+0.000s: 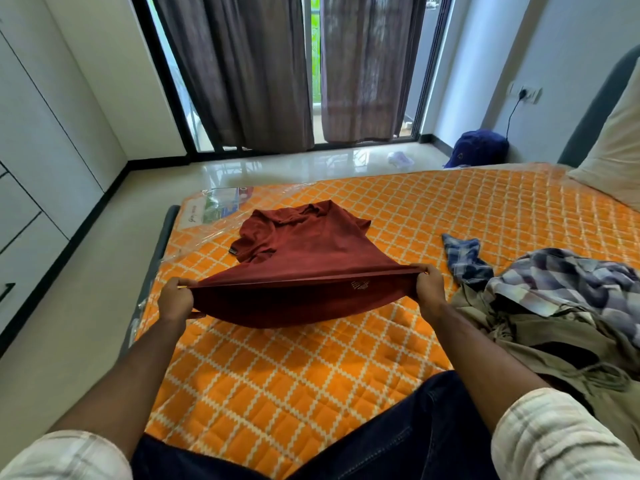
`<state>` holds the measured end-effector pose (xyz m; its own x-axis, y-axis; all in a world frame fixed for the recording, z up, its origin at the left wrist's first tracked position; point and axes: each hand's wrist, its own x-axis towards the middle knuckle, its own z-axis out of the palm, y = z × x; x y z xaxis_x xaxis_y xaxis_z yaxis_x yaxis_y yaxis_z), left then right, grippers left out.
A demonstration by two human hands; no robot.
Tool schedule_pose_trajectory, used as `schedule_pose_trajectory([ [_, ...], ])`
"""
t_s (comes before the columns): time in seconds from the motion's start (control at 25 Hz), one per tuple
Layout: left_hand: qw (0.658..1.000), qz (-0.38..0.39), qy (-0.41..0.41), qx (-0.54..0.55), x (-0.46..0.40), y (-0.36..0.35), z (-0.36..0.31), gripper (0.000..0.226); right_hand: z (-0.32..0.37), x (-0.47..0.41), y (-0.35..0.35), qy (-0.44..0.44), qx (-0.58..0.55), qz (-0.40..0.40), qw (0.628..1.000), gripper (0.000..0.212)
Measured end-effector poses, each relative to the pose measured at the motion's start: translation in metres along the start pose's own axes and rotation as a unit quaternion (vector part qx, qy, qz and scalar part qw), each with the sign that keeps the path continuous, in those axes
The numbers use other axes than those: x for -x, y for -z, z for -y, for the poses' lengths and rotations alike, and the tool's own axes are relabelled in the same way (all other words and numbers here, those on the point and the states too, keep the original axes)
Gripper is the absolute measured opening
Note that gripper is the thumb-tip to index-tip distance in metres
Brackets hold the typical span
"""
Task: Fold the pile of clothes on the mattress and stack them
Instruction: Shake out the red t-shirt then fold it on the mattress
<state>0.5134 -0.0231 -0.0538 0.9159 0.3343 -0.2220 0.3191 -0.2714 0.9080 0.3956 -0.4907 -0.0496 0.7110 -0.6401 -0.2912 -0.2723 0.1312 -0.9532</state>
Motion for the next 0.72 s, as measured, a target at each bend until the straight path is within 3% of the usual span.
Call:
schedule_pose_trajectory([
  [0.08, 0.999, 0.014, -0.021, 0.036, 0.006, -0.003, 0.004, 0.028, -0.005, 0.002, 0.0, -0.027, -0.036, 0.019, 0.999, 0.025],
  [0.2, 0.998, 0.001, -0.06, -0.029, 0.012, 0.002, 0.013, 0.016, -0.017, 0.003, 0.001, -0.07, -0.05, 0.037, 0.996, 0.02],
  [0.36, 0.993, -0.026, -0.074, -0.093, 0.021, 0.002, 0.03, 0.011, -0.043, -0.004, -0.006, -0.097, -0.033, 0.023, 0.994, 0.025],
  [0.48, 0.991, -0.038, -0.071, -0.111, 0.018, -0.001, 0.042, 0.009, -0.05, 0.001, -0.014, -0.099, -0.015, 0.104, 0.99, 0.044],
  [0.6, 0.99, -0.049, -0.053, -0.122, 0.005, -0.003, 0.058, 0.01, -0.062, -0.002, -0.015, -0.077, 0.111, 0.12, 0.983, 0.056],
  [0.72, 0.995, -0.076, -0.007, -0.061, -0.005, -0.002, 0.071, 0.02, -0.075, -0.01, -0.011, -0.039, 0.352, 0.079, 0.932, 0.041],
])
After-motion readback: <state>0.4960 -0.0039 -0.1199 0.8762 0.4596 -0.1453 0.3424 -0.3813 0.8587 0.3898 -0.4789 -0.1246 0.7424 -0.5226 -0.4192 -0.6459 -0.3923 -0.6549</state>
